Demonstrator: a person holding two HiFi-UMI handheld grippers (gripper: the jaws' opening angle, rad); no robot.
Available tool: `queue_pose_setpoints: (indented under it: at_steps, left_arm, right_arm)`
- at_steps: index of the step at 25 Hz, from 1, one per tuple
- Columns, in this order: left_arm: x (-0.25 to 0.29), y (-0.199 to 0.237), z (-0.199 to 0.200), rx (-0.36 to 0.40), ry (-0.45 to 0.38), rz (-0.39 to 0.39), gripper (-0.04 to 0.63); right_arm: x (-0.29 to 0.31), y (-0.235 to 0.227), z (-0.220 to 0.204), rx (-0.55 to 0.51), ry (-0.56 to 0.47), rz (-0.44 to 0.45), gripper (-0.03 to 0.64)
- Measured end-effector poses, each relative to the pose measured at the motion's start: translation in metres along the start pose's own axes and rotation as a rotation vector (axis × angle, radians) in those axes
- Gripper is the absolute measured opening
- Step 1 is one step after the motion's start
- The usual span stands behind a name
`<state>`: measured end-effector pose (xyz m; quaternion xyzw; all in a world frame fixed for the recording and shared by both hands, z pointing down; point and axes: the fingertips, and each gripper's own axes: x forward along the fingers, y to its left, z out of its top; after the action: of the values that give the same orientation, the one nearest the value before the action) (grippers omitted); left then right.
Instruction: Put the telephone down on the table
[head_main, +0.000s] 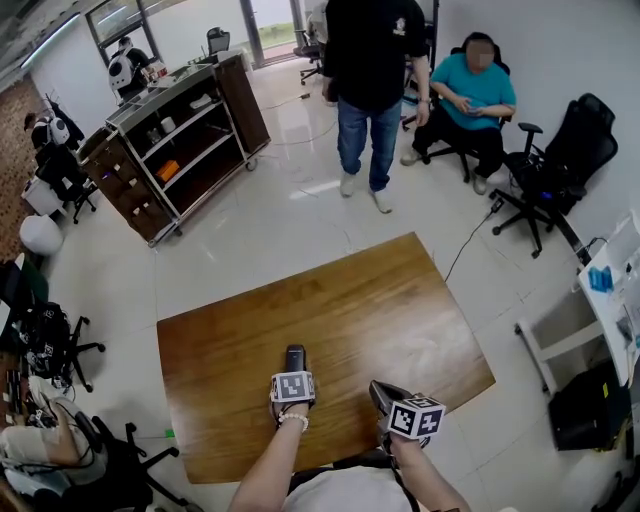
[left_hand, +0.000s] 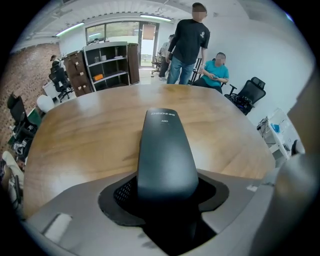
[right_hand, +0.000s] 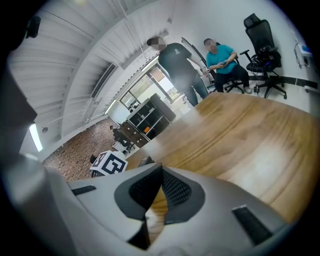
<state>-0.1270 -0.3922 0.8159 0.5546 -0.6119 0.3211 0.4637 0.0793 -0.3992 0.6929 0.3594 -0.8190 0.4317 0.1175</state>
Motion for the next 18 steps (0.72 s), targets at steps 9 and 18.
queue_pose_setpoints:
  at_steps: [9,18]
  left_arm:
    - [-0.003,-0.003,0.0,0.018,0.033,0.025,0.29]
    - [0.001,-0.004,-0.001,0.039,0.06,0.075,0.302]
  right_arm:
    - [0.002,-0.007,0.005,0.026,-0.017,-0.005,0.006]
    - [0.002,-0.007,0.014,0.022,-0.038,-0.003,0.006]
